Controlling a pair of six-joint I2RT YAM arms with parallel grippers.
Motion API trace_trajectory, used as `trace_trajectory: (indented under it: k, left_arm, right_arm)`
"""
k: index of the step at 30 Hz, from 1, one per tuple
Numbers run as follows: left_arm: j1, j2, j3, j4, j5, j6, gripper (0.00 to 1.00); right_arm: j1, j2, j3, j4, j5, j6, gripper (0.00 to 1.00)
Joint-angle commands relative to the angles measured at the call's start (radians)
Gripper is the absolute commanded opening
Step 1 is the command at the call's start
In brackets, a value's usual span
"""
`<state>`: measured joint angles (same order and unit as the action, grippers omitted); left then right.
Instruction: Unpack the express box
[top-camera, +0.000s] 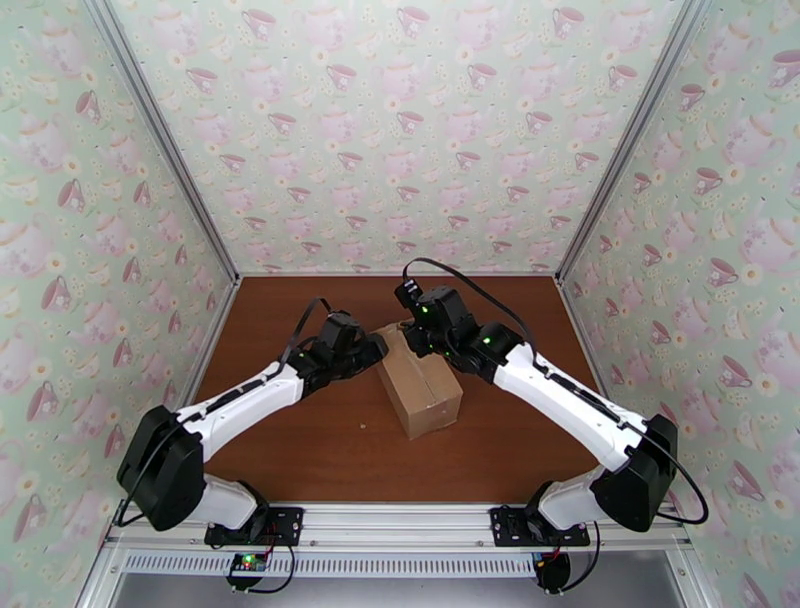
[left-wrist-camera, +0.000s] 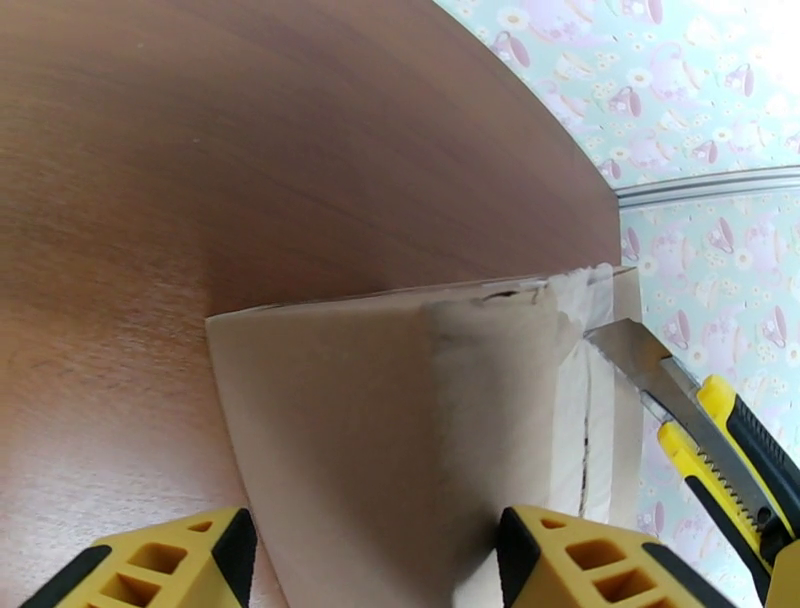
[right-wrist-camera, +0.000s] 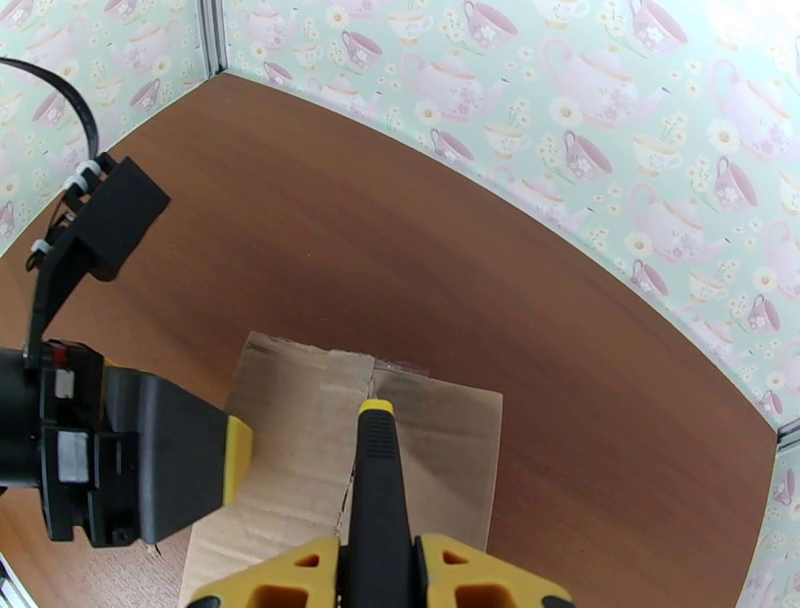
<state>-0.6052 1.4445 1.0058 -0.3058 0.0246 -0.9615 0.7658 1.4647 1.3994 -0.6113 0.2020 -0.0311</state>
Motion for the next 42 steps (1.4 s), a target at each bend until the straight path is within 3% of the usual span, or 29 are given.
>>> trace_trajectory:
  k: [1, 9, 21, 42]
  left_arm:
    - [0.009, -0.044, -0.039, -0.085, -0.047, 0.010, 0.69]
    - [0.018, -0.073, 0.020, -0.124, -0.091, 0.059, 0.74]
    - [0.065, 0.092, 0.224, -0.146, -0.073, 0.224, 0.78]
    - [0.071, 0.249, 0.303, -0.030, 0.015, 0.210, 0.77]
  right_arm:
    - [0.000, 0.036, -0.025, -0.060, 0.014, 0.006, 0.00]
    - [0.000, 0.043, -0.016, -0.081, 0.006, 0.028, 0.00]
    - [0.012, 0.060, 0.012, -0.123, 0.021, 0.065, 0.00]
    - [0.021, 0.048, 0.003, -0.143, 0.044, 0.057, 0.00]
